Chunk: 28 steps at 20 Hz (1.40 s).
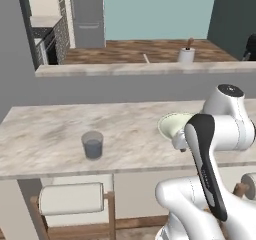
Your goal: There are four ice cubes in the ice bowl. Place two ice cubes in each glass of water.
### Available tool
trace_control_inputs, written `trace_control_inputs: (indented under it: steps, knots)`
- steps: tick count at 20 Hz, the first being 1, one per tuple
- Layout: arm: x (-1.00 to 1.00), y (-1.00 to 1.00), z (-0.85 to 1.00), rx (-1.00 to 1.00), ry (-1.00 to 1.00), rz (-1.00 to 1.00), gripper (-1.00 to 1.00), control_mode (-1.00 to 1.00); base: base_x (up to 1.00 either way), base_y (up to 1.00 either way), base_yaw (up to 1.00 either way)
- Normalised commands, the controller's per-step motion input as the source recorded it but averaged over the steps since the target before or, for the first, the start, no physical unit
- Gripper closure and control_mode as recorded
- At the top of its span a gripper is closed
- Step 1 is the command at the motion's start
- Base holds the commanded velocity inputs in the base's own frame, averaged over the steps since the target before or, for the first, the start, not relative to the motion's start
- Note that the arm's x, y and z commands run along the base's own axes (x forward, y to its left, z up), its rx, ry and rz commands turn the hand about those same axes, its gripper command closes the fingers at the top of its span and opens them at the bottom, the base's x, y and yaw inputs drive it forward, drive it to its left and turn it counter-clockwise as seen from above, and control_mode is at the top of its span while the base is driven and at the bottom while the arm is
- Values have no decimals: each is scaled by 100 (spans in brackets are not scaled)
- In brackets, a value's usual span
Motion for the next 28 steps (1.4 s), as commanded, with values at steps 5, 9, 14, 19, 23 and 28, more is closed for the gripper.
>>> trace_control_inputs:
  steps: [5, 9, 14, 19, 23, 28]
  knots:
    - [0, 0, 0, 0, 0, 0, -100, 100, 33, 0, -11]
    - [0, 0, 0, 0, 0, 0, -100, 100, 31, 0, -12]
    - [0, 0, 0, 0, 0, 0, -100, 100, 18, 0, -17]
    - [0, 0, 0, 0, 0, 0, -100, 100, 11, 0, -20]
    - [19, 0, 18, 4, -20, -14, -100, -100, 0, 0, 0]
    - [27, 0, 18, 3, -20, -10, -100, -100, 0, 0, 0]
